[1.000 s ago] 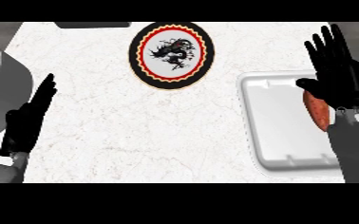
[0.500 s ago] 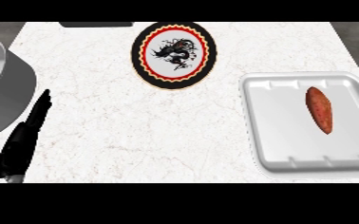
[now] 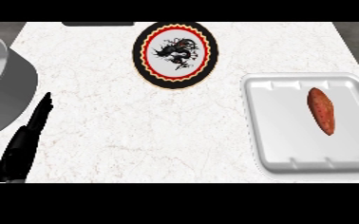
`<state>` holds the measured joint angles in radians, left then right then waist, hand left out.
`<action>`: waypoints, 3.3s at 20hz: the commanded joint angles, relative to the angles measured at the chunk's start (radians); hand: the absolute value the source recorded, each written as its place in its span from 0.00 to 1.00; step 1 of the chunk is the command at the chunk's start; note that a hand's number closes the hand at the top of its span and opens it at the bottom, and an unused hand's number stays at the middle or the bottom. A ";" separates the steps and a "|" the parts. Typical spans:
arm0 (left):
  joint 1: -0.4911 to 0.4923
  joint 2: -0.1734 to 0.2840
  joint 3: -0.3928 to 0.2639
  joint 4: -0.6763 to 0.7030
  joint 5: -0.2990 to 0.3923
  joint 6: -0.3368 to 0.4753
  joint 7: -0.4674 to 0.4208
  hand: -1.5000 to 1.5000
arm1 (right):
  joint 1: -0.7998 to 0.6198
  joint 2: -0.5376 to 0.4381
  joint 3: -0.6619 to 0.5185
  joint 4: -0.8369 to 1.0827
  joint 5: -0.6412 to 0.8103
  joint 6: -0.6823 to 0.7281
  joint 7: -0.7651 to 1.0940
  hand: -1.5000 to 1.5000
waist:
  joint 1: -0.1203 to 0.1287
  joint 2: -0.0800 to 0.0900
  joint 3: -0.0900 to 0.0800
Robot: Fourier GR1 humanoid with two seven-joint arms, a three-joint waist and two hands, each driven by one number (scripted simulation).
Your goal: Pick the sweet potato from the tray and place it in the plate
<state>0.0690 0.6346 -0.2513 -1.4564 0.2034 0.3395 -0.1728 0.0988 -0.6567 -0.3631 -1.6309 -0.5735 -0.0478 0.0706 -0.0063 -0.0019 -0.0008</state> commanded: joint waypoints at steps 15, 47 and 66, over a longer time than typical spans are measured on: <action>-0.038 -0.098 0.015 0.092 -0.076 -0.041 -0.046 0.50 | -0.213 -0.246 0.190 0.352 0.151 0.390 0.244 0.00 | 0.021 0.007 0.001; -0.008 -0.199 0.217 0.043 -0.220 -0.202 -0.010 0.50 | -0.526 -0.016 0.301 0.945 0.712 0.604 -0.114 0.00 | 0.015 0.004 0.001; -0.008 -0.247 0.249 -0.012 -0.294 -0.257 0.035 0.50 | -0.681 0.040 0.401 0.928 1.022 0.314 -0.079 1.00 | 0.055 0.014 0.001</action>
<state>0.0732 0.3859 0.0001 -1.4831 -0.0915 0.0987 -0.1294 -0.4981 -0.6324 -0.0494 -0.6954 0.3155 0.3827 -0.0609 0.0190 0.0025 -0.0062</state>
